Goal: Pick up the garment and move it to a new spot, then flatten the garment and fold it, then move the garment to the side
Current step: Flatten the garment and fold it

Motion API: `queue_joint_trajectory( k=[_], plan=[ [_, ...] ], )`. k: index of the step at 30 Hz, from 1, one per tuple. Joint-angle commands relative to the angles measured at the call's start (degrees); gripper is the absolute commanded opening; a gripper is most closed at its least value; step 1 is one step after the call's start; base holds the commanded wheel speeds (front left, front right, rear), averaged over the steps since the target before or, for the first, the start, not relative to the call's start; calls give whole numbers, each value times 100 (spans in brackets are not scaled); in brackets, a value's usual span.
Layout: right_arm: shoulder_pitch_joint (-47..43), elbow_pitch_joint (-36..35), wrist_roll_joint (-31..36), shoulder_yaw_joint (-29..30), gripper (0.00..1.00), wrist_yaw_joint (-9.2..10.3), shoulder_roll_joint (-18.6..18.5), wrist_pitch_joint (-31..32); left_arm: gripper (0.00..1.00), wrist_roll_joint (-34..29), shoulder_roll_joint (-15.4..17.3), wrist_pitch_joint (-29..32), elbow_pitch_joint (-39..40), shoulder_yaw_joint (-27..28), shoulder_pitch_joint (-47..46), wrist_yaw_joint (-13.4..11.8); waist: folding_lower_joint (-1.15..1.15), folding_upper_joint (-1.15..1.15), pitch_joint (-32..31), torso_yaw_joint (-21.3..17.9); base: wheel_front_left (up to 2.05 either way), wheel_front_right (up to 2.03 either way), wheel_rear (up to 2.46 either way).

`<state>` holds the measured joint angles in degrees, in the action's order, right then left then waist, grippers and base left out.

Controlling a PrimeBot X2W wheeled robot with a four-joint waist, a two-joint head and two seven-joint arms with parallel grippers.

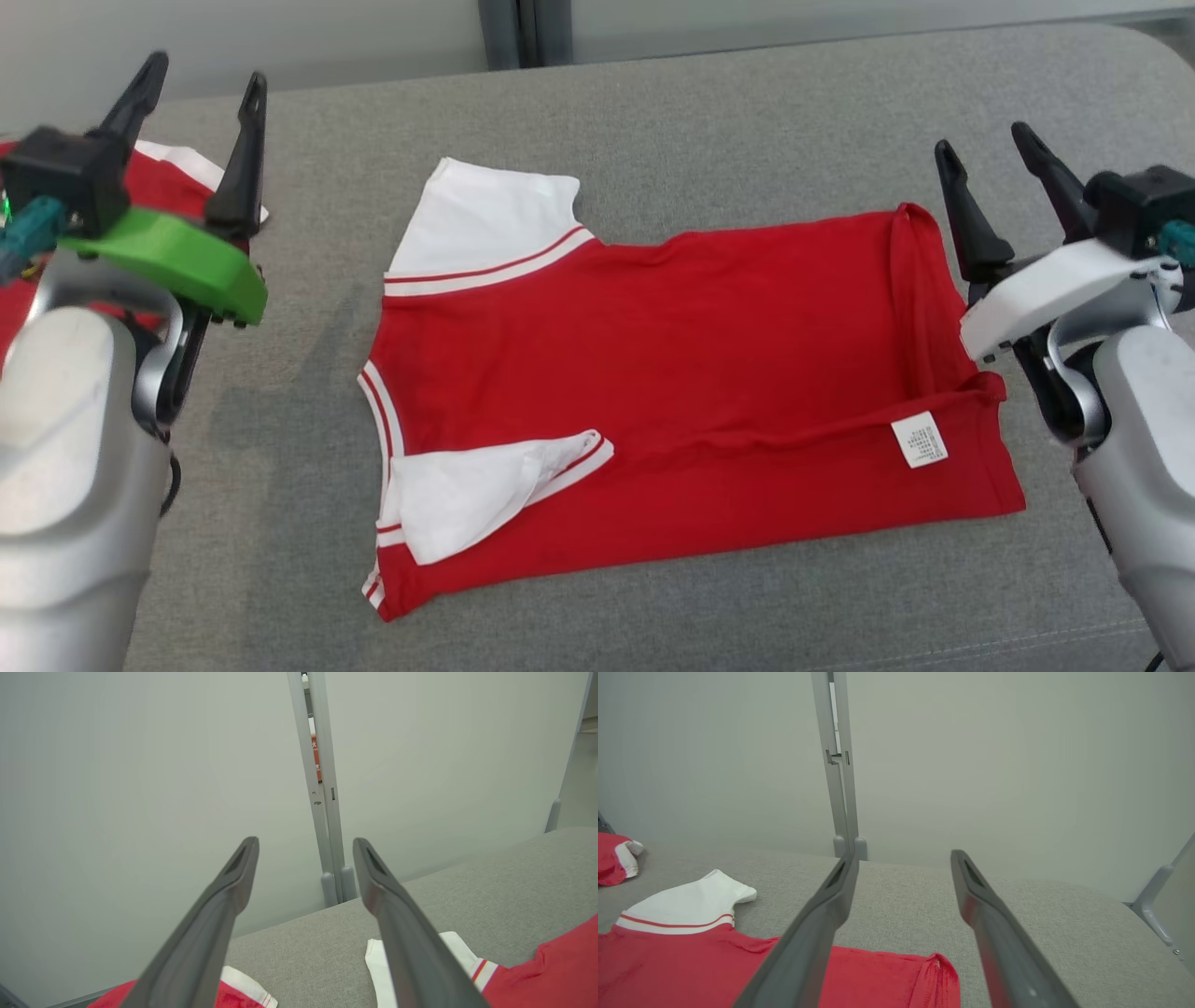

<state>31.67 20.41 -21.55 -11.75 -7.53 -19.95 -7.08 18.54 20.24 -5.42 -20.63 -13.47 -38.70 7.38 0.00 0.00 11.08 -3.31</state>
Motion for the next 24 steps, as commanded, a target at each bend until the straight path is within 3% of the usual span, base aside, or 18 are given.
queue_joint_trajectory(
  k=[1,12,24],
  plan=[
    [269,155,-21,-90,100,8,-49,105,100,128,97,99,-110,-196,-347,17,0,0,775,-247,0,0,0],
    [1800,1582,-296,-877,100,8,86,629,100,1101,363,648,-1482,-1522,-2295,16,0,0,1803,-580,0,0,0],
    [2451,2488,-593,-1534,100,8,240,530,100,1773,373,955,-2769,-2570,-3169,15,0,0,2165,-808,0,0,0]
  ],
)
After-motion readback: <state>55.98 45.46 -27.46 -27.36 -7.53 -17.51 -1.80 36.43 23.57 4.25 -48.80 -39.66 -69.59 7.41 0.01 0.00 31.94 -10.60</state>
